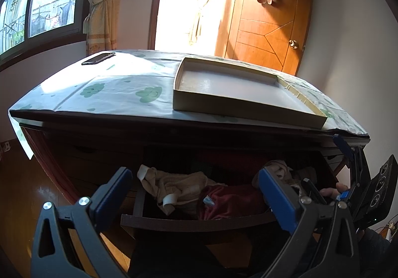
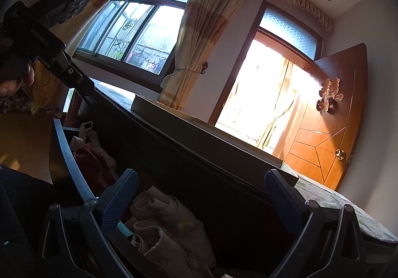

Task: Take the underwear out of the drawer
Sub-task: 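Pull the drawer open with the right tool while the left tool waits, then lower both tools into the open drawer toward the clothes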

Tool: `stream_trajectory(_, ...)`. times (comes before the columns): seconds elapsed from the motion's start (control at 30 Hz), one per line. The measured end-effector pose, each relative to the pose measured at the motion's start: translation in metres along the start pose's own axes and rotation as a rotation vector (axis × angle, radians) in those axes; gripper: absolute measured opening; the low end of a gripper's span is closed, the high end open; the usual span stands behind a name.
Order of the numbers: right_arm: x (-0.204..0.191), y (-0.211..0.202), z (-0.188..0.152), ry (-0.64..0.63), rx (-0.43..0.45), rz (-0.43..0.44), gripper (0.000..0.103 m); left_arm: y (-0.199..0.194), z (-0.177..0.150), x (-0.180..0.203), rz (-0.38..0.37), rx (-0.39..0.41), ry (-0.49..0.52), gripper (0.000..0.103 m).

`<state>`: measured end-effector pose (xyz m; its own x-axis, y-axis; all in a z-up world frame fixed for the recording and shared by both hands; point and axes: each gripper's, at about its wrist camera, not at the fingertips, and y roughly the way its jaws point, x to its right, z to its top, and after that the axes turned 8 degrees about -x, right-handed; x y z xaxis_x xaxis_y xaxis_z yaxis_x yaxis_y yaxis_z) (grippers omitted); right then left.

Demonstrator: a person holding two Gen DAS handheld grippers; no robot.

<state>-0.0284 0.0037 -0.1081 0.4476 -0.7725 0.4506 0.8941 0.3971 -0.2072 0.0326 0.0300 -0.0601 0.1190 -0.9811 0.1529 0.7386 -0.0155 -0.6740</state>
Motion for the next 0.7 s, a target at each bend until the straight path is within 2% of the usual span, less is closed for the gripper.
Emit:
stream_trajectory(0.47, -0.006, -0.013, 0.001, 0.020, -0.039, 0.013, 0.102, -0.001, 0.001, -0.001, 0.004, -0.006, -0.002, 0.103)
stream_trajectory(0.7, -0.004, -0.014, 0.002, 0.054, -0.092, 0.030, 0.102, 0.000, 0.001, -0.004, 0.009, -0.013, -0.005, 0.103)
